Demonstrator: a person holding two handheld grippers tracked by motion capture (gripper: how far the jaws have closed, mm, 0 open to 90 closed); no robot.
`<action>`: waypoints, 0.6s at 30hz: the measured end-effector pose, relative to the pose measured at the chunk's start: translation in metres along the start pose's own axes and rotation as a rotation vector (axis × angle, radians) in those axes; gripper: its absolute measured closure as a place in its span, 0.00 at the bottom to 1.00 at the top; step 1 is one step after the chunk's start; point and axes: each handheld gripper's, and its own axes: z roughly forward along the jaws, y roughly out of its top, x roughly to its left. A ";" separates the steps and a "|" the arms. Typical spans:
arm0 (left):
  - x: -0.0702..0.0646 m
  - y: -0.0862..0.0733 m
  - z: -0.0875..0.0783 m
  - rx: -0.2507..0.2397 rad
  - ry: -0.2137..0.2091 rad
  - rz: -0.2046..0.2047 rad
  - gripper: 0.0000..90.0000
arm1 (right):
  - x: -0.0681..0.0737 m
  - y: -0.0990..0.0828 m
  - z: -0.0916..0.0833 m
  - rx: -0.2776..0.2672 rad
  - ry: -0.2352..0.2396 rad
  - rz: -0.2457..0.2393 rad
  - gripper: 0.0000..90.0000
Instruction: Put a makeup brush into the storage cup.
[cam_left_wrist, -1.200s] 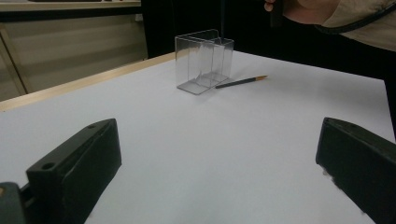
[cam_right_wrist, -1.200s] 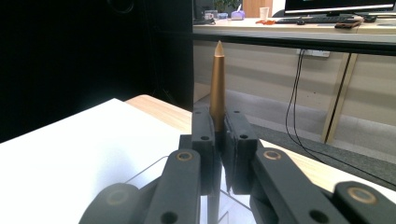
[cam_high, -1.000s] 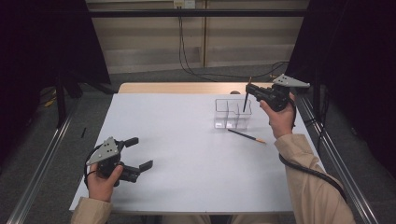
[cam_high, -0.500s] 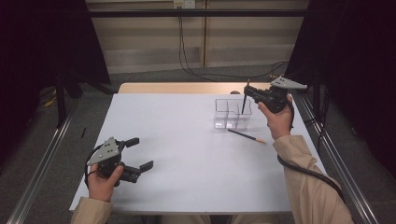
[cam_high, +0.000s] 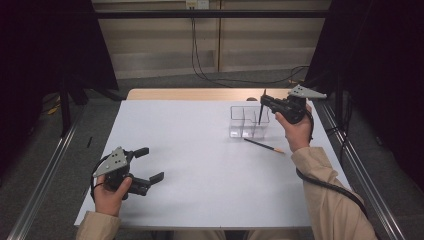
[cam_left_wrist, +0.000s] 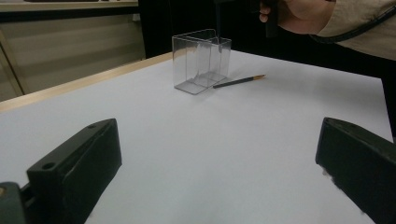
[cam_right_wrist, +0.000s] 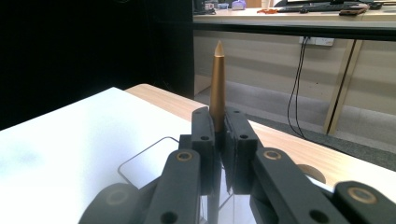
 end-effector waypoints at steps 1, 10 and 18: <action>0.000 0.000 0.000 0.001 0.001 0.001 0.00 | 0.000 -0.001 0.000 0.000 -0.002 0.002 0.93; 0.000 0.000 0.000 0.002 0.003 0.001 0.00 | -0.002 -0.005 -0.002 0.007 -0.001 0.003 0.93; 0.000 0.000 0.000 0.002 0.004 0.001 0.00 | -0.001 -0.004 -0.003 0.009 0.002 0.005 0.92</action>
